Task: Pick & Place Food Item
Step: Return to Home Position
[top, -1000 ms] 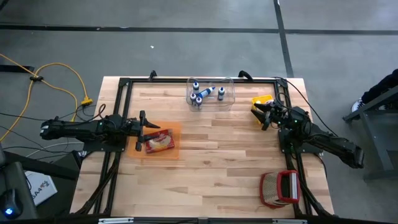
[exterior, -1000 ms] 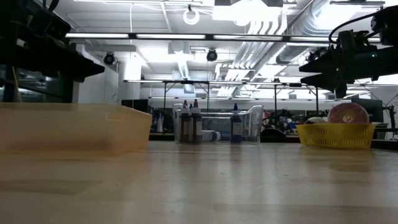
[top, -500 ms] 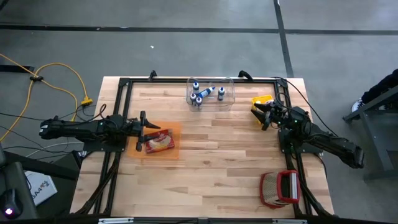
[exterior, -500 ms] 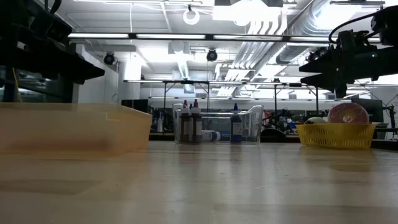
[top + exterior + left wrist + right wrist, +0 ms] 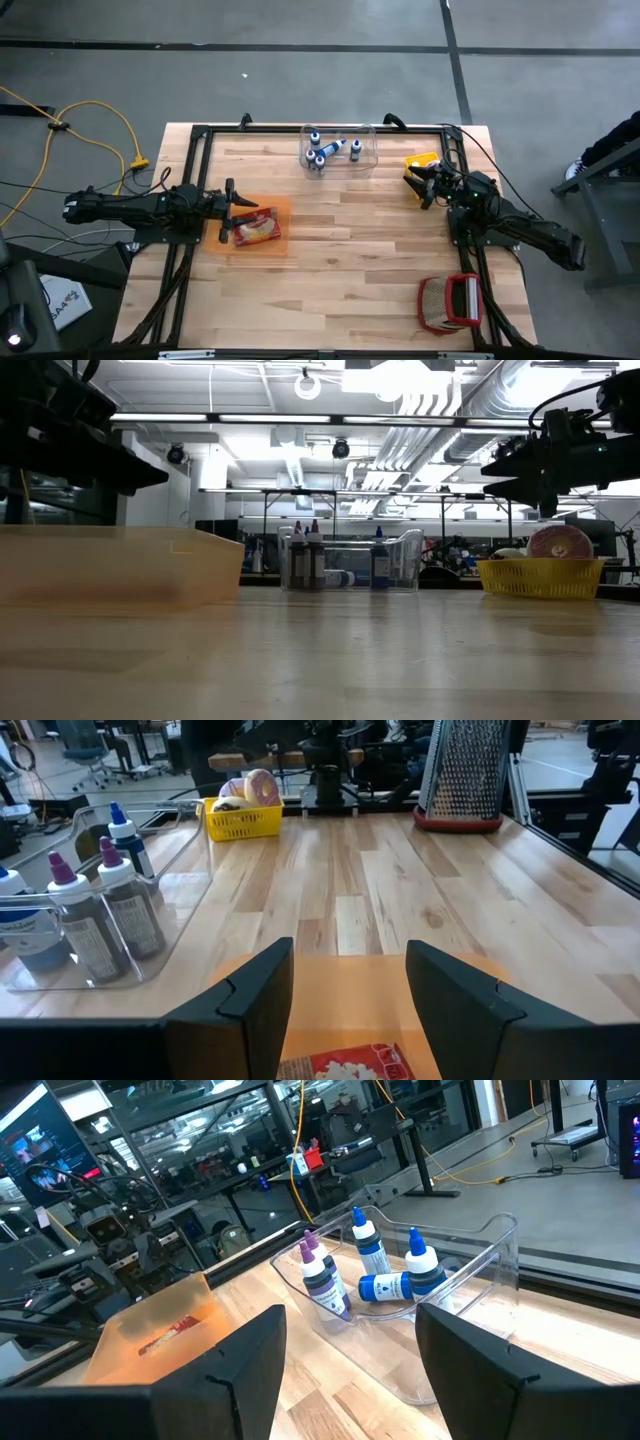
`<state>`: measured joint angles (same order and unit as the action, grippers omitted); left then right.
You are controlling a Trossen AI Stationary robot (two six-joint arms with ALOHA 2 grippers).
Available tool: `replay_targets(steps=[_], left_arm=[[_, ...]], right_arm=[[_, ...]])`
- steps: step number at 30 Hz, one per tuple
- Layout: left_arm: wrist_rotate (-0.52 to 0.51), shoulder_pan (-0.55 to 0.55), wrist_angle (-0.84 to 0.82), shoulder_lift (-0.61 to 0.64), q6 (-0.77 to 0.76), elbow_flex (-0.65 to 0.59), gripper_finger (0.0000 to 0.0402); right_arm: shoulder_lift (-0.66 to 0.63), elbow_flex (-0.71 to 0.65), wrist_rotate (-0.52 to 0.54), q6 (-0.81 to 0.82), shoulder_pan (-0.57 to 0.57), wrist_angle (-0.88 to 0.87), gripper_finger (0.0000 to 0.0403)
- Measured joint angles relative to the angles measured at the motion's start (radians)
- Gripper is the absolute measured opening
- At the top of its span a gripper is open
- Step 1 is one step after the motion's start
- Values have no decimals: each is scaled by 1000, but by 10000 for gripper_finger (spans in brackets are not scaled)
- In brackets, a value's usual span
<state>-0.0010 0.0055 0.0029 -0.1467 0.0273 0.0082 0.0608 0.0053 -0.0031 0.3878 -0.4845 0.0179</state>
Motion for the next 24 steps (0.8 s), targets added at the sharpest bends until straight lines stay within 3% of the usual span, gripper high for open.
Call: replay_targets(steps=[24], left_arm=[[0, 0, 1, 0, -1, 0, 188]], right_arm=[[0, 0, 0, 0, 0, 0, 211]])
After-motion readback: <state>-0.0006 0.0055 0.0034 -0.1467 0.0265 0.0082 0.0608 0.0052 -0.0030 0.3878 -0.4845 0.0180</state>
